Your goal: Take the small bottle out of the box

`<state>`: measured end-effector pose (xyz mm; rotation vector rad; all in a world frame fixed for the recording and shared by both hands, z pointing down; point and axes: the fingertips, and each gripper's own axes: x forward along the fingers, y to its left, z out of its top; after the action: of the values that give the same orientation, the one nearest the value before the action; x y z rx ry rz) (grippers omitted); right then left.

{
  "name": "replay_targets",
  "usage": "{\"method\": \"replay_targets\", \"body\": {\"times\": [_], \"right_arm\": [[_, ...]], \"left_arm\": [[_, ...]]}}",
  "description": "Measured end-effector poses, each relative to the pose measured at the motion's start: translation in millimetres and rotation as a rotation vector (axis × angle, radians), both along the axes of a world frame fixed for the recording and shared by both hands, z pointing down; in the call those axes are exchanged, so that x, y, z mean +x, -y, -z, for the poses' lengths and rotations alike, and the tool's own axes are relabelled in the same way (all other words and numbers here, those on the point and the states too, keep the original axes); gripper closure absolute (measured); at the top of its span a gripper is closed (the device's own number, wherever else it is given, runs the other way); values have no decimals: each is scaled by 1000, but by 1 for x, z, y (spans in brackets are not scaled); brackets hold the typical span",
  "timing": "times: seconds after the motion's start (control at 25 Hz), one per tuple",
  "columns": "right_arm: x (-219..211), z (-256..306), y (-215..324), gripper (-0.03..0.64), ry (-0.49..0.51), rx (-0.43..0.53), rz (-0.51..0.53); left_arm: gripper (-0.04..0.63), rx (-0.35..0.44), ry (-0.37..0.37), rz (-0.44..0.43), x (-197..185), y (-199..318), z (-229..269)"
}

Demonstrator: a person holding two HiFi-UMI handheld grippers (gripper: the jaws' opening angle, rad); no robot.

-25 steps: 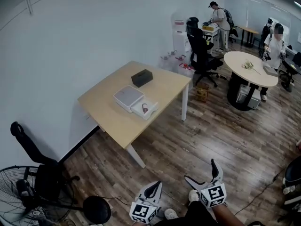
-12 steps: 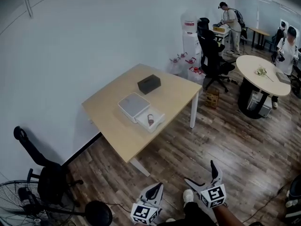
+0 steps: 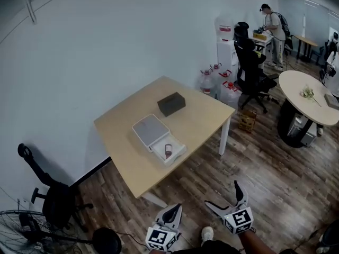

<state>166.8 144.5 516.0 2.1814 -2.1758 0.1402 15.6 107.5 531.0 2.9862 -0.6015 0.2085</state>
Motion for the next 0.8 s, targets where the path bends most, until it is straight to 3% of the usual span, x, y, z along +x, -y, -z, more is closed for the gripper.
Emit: {"method": "replay_targets", "body": {"times": [0.56, 0.8], "right_arm": [[39, -8, 97, 28, 7, -7, 89], [27, -1, 164, 28, -128, 2, 150]], "left_arm": [[583, -19, 0, 106, 33, 84, -7], [583, -17, -23, 148, 29, 150, -12]]}}
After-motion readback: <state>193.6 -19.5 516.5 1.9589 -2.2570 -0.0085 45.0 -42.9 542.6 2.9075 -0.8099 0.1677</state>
